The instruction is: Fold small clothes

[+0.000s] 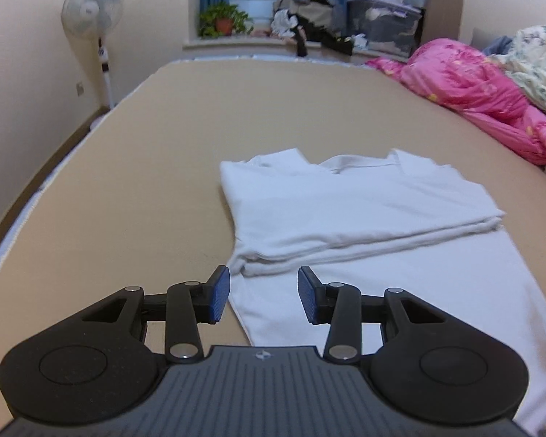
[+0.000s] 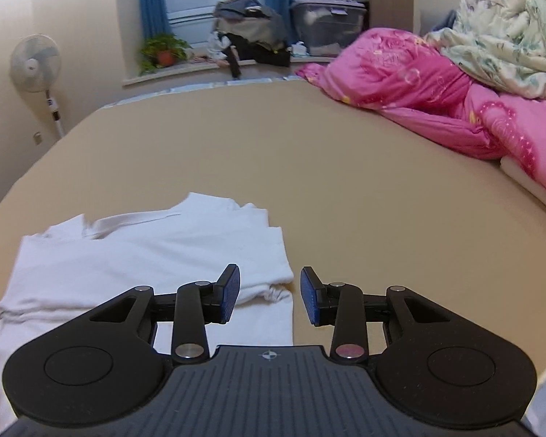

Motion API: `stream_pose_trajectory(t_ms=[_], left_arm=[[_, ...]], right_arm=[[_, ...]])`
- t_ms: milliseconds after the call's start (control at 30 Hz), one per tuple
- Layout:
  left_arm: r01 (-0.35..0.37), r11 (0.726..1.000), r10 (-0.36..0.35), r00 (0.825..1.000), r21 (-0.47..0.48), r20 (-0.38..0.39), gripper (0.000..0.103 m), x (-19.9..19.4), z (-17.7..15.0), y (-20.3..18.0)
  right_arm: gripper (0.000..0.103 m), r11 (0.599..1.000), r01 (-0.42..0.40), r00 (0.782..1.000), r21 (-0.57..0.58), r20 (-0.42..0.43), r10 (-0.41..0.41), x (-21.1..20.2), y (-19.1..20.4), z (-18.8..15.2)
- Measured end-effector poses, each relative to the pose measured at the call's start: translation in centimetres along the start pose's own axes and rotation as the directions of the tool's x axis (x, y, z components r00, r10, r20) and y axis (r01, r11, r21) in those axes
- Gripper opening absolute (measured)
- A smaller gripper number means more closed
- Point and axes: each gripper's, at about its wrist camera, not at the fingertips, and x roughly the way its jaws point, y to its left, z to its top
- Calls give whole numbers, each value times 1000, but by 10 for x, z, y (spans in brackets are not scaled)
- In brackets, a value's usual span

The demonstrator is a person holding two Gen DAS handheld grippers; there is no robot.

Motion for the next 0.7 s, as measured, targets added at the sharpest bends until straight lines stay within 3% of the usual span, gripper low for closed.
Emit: stream_pose_trajectory(t_ms=[100,267,433,567,700], left_arm=[[41,999,-41,999,-4,3,46,-41,-15,-4],[128,983,-142,985,-135,-98,44,-76,-53,4],[73,976,-121,965,-207,-231,39,-68,-99,9],[55,958,-144,941,-282,-307,39,-56,-115,23],[20,961,-126,920,-277,-372,39,-41,-127,32]], right_arm=[[39,1000,-27,1000,12,8,27,-32,-7,-9],[40,994,-87,996,59,-21,88,-61,-26,-37],[43,985,-86,980,149,-165,110,-45,-56,-87],[43,979,-58,946,195,-304,117,-28,-75,-125],[43,972,-74,932,223,-331,147,-22,-81,-132]])
